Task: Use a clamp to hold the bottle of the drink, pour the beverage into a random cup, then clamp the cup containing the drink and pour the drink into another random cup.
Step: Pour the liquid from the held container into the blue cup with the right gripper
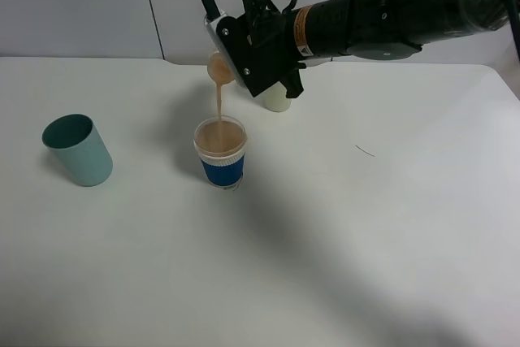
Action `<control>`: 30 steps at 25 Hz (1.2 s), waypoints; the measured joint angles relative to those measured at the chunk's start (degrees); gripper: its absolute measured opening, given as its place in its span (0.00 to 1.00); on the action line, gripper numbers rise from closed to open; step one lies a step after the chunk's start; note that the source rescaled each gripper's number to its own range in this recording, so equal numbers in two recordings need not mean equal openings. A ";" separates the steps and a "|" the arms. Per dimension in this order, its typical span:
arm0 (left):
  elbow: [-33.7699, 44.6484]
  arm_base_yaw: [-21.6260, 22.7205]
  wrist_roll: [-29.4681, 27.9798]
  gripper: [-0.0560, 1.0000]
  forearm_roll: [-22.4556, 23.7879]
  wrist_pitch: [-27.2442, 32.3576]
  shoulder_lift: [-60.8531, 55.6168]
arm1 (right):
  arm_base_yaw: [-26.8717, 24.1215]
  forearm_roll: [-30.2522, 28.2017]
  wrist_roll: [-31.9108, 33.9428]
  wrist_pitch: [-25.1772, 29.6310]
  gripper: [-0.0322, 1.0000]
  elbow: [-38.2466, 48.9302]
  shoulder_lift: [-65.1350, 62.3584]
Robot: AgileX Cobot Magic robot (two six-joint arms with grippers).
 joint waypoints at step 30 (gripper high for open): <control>0.00 0.00 0.00 1.00 0.00 0.00 0.00 | 0.00 1.61 -10.27 -1.30 0.03 -0.15 0.00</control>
